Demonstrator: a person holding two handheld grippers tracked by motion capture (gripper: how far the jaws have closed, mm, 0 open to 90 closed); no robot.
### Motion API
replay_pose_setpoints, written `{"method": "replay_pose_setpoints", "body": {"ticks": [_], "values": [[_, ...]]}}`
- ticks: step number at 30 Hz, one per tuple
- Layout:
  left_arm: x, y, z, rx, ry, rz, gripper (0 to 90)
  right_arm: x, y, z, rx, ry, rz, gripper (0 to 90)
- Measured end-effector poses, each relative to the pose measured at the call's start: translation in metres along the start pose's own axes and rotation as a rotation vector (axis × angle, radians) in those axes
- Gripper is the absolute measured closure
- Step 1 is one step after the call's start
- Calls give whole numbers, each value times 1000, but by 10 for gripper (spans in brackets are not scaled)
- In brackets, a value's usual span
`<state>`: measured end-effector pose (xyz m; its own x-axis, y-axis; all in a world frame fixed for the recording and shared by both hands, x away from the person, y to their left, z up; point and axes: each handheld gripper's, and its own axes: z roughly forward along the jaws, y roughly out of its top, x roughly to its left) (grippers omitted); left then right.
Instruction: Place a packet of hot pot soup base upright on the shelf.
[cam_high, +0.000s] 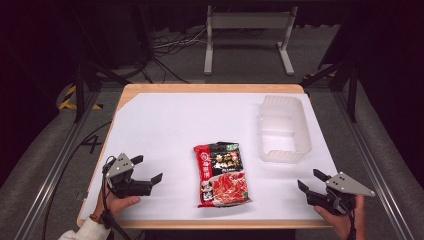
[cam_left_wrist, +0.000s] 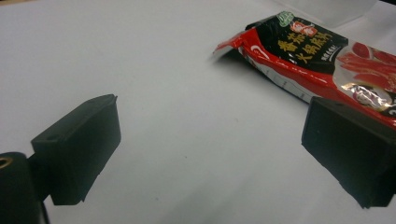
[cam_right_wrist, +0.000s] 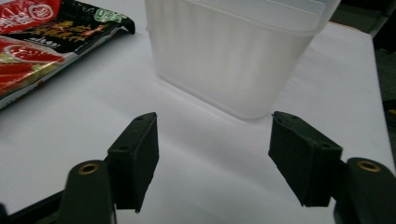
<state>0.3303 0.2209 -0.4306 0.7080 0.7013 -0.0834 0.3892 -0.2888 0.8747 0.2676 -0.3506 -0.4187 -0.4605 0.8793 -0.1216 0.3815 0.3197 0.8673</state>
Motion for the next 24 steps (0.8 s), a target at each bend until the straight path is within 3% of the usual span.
{"method": "replay_pose_setpoints", "body": {"ticks": [1, 4, 6, 12, 16, 20, 24], "values": [[-2, -1, 1, 3, -16, 1, 65, 1, 1, 0, -1, 12, -1, 371], [-4, -1, 2, 7, -7, 5, 113, 3, 3, 1, -4, 32, -8, 394], [-7, -3, 4, 16, -36, -4, 112, 6, 6, 3, -3, 63, -8, 422], [-8, -7, 4, 42, -35, -2, 115, 14, 13, 16, 23, 140, -4, 417], [-9, -6, 4, 43, -51, -25, 126, 24, 17, 22, 47, 189, -31, 430], [-12, -3, 10, 60, -66, -18, 140, 32, 20, 26, 55, 229, -45, 472], [-15, 4, 23, 77, -109, -26, 159, 43, 26, 34, 71, 272, -59, 534]]}}
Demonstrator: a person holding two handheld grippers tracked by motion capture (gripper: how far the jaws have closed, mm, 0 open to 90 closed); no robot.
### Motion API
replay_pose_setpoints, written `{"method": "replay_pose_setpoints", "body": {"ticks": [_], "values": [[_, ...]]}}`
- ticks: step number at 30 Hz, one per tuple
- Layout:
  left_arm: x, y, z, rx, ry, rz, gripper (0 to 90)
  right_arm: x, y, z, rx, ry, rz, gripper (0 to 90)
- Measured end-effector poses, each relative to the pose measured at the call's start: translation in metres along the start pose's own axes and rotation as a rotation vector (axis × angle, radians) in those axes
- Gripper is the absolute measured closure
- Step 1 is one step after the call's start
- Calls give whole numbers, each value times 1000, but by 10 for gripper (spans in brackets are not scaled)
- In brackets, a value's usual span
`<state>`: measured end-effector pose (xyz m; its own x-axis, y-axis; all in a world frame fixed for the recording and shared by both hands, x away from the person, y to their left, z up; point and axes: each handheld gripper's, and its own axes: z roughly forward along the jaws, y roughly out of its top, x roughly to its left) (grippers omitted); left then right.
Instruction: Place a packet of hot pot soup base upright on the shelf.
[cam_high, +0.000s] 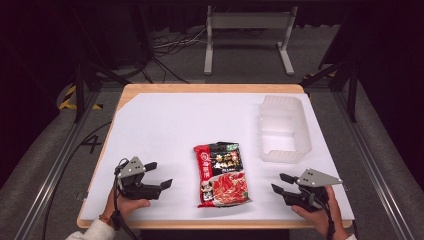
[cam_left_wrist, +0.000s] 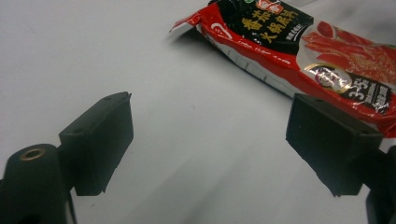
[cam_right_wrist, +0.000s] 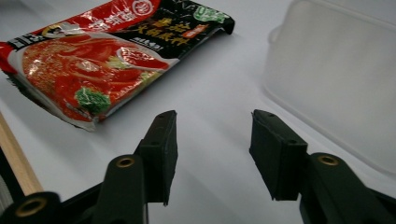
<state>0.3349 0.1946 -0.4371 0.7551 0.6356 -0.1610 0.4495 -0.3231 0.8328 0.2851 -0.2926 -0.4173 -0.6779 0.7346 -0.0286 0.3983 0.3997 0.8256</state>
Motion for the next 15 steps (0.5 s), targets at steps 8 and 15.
{"method": "replay_pose_setpoints", "body": {"ticks": [8, 15], "values": [[-11, 15, 33, 63, -81, -3, 184, 17, 24, 32, 19, 67, -5, 593], [-22, 26, 65, 110, -142, -1, 178, 26, 39, 65, 64, 87, -8, 582]]}}
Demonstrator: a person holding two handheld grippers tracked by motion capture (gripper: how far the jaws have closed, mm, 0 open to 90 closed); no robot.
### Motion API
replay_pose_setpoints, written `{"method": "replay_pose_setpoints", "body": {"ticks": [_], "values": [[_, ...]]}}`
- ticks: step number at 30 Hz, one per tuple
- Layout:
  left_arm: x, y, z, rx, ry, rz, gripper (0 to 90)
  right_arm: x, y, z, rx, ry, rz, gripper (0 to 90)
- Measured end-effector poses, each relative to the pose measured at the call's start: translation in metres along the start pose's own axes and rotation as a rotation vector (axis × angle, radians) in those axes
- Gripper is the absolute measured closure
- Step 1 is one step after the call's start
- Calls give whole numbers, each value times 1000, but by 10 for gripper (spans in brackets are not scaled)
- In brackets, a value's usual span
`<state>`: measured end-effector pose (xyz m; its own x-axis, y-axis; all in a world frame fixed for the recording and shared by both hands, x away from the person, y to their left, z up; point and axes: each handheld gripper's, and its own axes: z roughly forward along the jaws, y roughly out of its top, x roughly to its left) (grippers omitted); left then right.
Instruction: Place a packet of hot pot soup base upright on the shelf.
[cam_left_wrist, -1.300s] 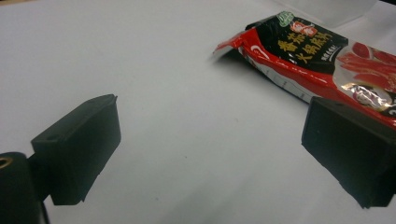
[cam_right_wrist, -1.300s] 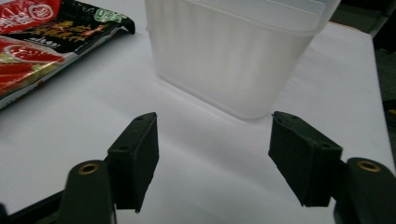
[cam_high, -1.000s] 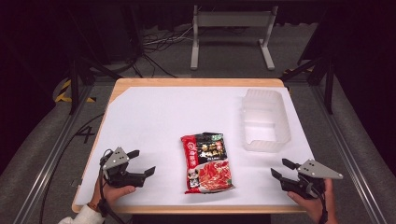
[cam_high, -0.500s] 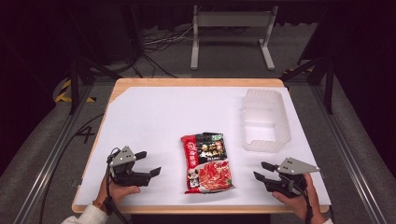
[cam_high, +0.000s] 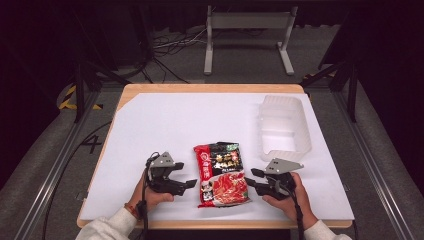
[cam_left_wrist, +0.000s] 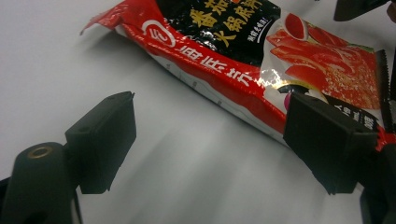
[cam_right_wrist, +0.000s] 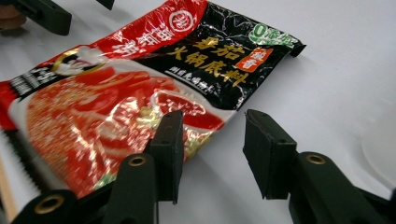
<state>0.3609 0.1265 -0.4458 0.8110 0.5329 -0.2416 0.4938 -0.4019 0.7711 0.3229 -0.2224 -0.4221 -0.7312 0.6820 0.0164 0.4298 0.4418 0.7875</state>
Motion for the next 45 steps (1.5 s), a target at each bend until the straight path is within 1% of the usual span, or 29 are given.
{"method": "replay_pose_setpoints", "body": {"ticks": [2, 3, 5, 7, 8, 9, 10, 13, 14, 15, 17, 18, 20, 21, 22, 23, 25, 26, 27, 28, 29, 32, 34, 35, 37, 39, 40, 42, 45], "values": [[1, 4, 6, 12, -1, -1, 175, -2, 4, 8, 9, -7, 13, 577], [2, 6, 9, 15, -2, -10, 176, -4, 7, 12, 12, 1, 25, 576], [5, 8, 13, 24, 2, -25, 176, -6, 11, 17, 15, -9, 32, 571], [9, 11, 16, 22, -9, -47, 163, -7, 16, 25, 26, -13, 33, 567], [11, 12, 16, 21, -15, -48, 162, -8, 17, 28, 31, -19, 36, 562], [12, 13, 17, 17, -15, -68, 165, -9, 18, 31, 34, -23, 41, 562], [14, 14, 19, 21, -20, -74, 180, -10, 20, 34, 38, -23, 48, 560], [16, 16, 25, 42, -30, -82, 186, -12, 24, 44, 55, -27, 61, 545], [16, 17, 28, 51, -37, -79, 192, -12, 25, 47, 64, -32, 65, 522], [15, 17, 30, 54, -41, -85, 204, -13, 26, 49, 67, -35, 62, 519], [15, 20, 34, 68, -41, -79, 220, -16, 28, 51, 74, -39, 68, 505], [14, 21, 37, 65, -42, -79, 224, -17, 28, 52, 85, -34, 81, 489], [15, 25, 41, 66, -42, -82, 268, -20, 29, 56, 84, -31, 104, 472], [16, 27, 42, 69, -40, -77, 292, -20, 30, 59, 92, -24, 114, 458], [15, 28, 43, 69, -34, -82, 316, -21, 31, 62, 109, -8, 117, 434], [17, 29, 45, 72, -37, -85, 328, -21, 31, 64, 120, -2, 123, 431], [20, 32, 45, 79, -34, -105, 384, -22, 32, 69, 116, 15, 136, 432], [20, 32, 45, 79, -34, -105, 414, -22, 32, 69, 116, 15, 136, 432], [22, 32, 44, 79, -38, -121, 444, -24, 32, 72, 115, 33, 158, 441], [23, 32, 45, 73, -43, -122, 444, -24, 32, 72, 115, 33, 158, 441], [24, 32, 45, 74, -45, -121, 473, -26, 32, 72, 117, 39, 165, 468], [24, 32, 45, 75, -39, -131, 495, -27, 32, 71, 115, 42, 176, 494], [23, 33, 46, 72, -30, -135, 519, -27, 32, 70, 112, 41, 181, 524], [22, 33, 46, 72, -24, -137, 535, -27, 32, 69, 106, 34, 180, 560], [21, 34, 46, 70, -15, -133, 540, -27, 32, 68, 104, 31, 177, 570], [20, 34, 46, 67, -4, -127, 550, -27, 32, 66, 100, 24, 172, 604], [19, 34, 46, 58, -3, -133, 554, -28, 31, 66, 97, 23, 174, 619], [18, 34, 44, 51, 4, -127, 568, -28, 31, 63, 80, 23, 179, 646], [14, 34, 40, 6, 6, -127, 593, -28, 31, 57, 46, 16, 179, 682]]}}
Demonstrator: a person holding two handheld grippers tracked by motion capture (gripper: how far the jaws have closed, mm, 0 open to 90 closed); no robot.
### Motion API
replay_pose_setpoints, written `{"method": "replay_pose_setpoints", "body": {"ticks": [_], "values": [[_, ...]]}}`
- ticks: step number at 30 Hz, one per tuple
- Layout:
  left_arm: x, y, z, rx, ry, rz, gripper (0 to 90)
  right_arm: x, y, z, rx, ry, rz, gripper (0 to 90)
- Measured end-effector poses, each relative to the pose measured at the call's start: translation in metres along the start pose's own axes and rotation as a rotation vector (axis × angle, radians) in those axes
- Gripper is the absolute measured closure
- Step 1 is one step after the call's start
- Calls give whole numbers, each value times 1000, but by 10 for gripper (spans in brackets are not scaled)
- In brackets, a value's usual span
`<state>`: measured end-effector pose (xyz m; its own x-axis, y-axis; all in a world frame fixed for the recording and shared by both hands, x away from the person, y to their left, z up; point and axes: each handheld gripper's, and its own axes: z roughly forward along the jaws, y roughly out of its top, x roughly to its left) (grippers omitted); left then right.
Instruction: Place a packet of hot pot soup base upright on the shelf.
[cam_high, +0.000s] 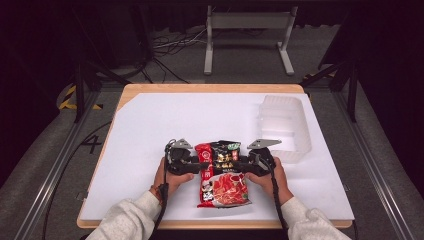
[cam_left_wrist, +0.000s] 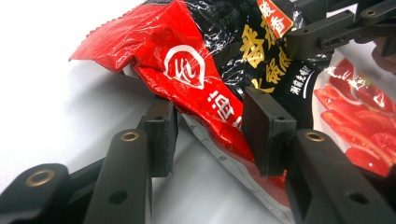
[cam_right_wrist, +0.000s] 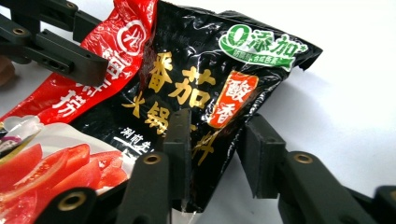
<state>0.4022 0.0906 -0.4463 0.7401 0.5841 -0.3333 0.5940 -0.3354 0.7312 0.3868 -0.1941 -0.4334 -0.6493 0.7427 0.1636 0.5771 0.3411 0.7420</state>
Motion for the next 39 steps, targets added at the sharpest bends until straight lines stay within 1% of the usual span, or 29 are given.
{"method": "replay_pose_setpoints", "body": {"ticks": [1, 2, 3, 4, 6, 7, 8, 9, 10, 12, 13, 14, 15, 16, 18, 19, 20, 21, 22, 23, 24, 28, 30, 33, 36, 37, 39], "values": [[-2, 0, -3, -21, 2, 4, 601, 1, 0, -2, -11, -3, -1, 688], [-4, 1, -5, -39, 7, 10, 625, 4, 1, -8, -42, -17, -13, 701], [-6, 1, -8, -62, 16, 23, 625, 4, 1, -8, -42, -17, -13, 701], [-10, 2, -11, -82, 21, 25, 637, 7, 2, -11, -59, -26, -12, 708], [-12, 2, -16, -118, 24, 39, 662, 12, 3, -19, -95, -45, -40, 720], [-13, 2, -18, -129, 18, 27, 672, 14, 3, -22, -109, -50, -49, 734], [-15, 2, -20, -145, 13, 24, 681, 15, 3, -25, -126, -52, -62, 742], [-17, 2, -22, -149, 21, 31, 689, 17, 3, -28, -134, -55, -80, 748], [-20, 3, -24, -158, 33, 45, 695, 18, 4, -31, -138, -57, -78, 757], [-26, 6, -30, -200, 50, 68, 712, 20, 5, -37, -158, -63, -81, 769], [-26, 6, -30, -200, 50, 68, 723, 22, 6, -41, -178, -67, -84, 782], [-30, 7, -35, -230, 53, 69, 723, 22, 6, -41, -178, -67, -84, 782], [-32, 8, -39, -255, 62, 78, 744, 24, 8, -46, -207, -69, -92, 795], [-35, 9, -42, -271, 69, 84, 751, 27, 10, -51, -229, -74, -102, 805], [-39, 9, -45, -288, 87, 104, 761, 30, 11, -55, -252, -78, -109, 817], [-41, 9, -47, -301, 93, 105, 767, 31, 11, -56, -263, -84, -118, 820], [-41, 9, -47, -301, 93, 105, 771, 31, 11, -56, -263, -84, -118, 820], [-42, 9, -47, -306, 100, 123, 771, 32, 11, -58, -276, -86, -118, 825], [-43, 9, -48, -314, 102, 128, 773, 32, 12, -59, -280, -85, -119, 829], [-44, 9, -49, -323, 99, 124, 777, 33, 12, -59, -285, -87, -120, 832], [-46, 9, -51, -335, 105, 144, 781, 33, 12, -61, -294, -89, -124, 839], [-51, 10, -58, -388, 101, 181, 801, 37, 14, -69, -348, -104, -149, 866], [-52, 9, -59, -407, 93, 185, 810, 37, 16, -72, -361, -106, -157, 874], [-53, 9, -58, -414, 89, 186, 816, 35, 15, -74, -374, -104, -153, 878], [-54, 12, -61, -431, 80, 191, 823, 37, 16, -77, -387, -114, -173, 879], [-54, 12, -61, -431, 80, 191, 824, 37, 16, -77, -387, -114, -173, 879], [-56, 14, -64, -439, 81, 200, 825, 39, 19, -81, -406, -121, -187, 880]]}}
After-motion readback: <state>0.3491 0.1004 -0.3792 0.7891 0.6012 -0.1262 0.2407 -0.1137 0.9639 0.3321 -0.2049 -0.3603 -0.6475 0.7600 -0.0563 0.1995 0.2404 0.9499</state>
